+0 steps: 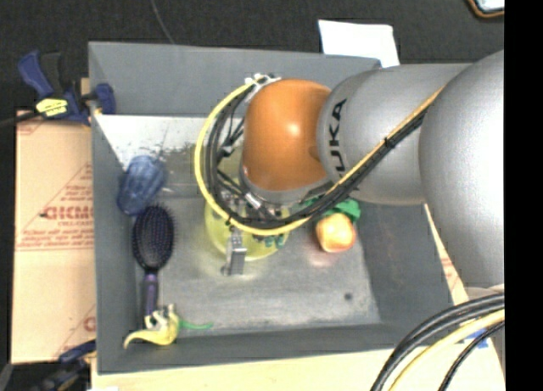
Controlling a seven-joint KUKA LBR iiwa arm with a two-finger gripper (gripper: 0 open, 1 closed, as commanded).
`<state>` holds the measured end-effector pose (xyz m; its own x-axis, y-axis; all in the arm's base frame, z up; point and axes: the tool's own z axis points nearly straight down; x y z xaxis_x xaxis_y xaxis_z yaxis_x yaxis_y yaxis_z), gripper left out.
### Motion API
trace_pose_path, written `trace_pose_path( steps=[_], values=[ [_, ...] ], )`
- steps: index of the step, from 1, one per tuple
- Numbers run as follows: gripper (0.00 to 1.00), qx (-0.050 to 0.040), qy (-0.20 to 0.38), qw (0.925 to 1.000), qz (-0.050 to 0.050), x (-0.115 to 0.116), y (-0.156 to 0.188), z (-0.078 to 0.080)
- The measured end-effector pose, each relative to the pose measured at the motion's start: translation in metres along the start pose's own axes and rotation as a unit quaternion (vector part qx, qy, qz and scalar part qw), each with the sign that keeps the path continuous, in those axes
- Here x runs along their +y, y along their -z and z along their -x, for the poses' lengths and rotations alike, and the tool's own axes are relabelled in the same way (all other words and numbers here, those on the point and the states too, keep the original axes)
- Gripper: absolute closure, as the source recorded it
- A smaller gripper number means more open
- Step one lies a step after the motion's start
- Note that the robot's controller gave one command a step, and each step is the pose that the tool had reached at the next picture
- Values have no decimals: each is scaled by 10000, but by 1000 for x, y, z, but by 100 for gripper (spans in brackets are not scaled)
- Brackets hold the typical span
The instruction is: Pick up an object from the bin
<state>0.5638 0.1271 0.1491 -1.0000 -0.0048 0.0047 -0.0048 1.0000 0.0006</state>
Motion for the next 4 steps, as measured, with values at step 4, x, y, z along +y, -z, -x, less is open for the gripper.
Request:
trace_pose_path(
  steps=[4],
  values=[
    [0, -28, -954, 9954, 25, -62, -79, 61]
  ],
)
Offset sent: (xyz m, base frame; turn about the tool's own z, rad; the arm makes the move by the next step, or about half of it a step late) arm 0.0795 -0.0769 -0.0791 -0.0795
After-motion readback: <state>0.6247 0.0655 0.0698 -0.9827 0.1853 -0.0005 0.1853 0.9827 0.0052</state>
